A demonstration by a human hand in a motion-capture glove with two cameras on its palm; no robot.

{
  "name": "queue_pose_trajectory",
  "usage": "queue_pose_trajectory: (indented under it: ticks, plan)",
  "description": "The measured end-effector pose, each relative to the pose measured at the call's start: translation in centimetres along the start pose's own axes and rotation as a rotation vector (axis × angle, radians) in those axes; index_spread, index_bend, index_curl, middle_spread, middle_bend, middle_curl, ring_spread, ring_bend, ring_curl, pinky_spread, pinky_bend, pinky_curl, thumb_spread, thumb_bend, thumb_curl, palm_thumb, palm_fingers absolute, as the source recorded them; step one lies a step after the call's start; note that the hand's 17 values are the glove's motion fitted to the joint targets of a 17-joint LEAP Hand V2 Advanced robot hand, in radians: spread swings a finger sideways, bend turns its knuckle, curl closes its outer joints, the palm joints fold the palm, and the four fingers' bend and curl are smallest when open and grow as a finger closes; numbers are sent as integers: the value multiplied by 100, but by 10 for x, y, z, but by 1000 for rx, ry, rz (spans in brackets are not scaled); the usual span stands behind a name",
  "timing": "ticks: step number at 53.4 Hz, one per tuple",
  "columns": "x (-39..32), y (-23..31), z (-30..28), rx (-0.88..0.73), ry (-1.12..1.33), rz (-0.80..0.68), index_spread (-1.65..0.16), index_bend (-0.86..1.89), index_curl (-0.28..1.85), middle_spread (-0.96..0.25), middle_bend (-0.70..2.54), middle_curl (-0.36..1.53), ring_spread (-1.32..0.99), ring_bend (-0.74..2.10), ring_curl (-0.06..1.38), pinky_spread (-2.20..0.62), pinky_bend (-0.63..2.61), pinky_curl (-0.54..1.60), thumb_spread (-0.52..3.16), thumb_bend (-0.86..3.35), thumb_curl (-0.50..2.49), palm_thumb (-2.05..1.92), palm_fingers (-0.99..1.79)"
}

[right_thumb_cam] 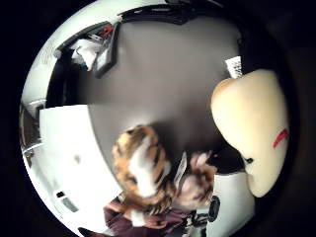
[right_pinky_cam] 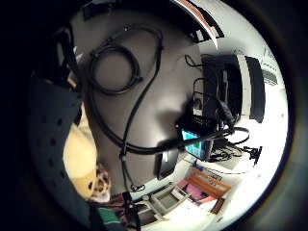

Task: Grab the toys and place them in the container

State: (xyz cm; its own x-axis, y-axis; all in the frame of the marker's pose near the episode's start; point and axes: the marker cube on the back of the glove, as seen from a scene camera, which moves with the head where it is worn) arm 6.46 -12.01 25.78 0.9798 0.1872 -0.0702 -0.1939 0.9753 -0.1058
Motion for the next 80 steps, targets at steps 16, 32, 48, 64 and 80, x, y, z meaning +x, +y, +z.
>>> queue_pose_trajectory:
  ticks: [16, 32, 48, 64, 80]
  plan:
    - [-28, 25, -135, 152, -133, -88, -40, 57, 45, -39, 84, 57, -47, 109, 59, -33, 102, 41, 79, 24, 73, 77, 85]
    - [-110, 62, -260, 287, -92, -225, -46, 81, 70, -45, 107, 79, -53, 123, 72, -33, 113, 49, 49, 22, 89, 74, 68]
    - [-267, 88, -304, 296, -70, -471, -47, 90, 91, -45, 115, 93, -54, 133, 81, -32, 126, 55, 30, 22, 101, 73, 56]
    - [-445, 111, -288, 275, -121, -733, -48, 91, 106, -45, 118, 103, -52, 139, 86, -32, 134, 57, 21, 21, 110, 71, 47]
    - [-465, 120, -271, 133, -188, -755, -46, 69, 111, -46, 103, 103, -50, 138, 85, -31, 148, 59, 23, 15, 113, 67, 27]
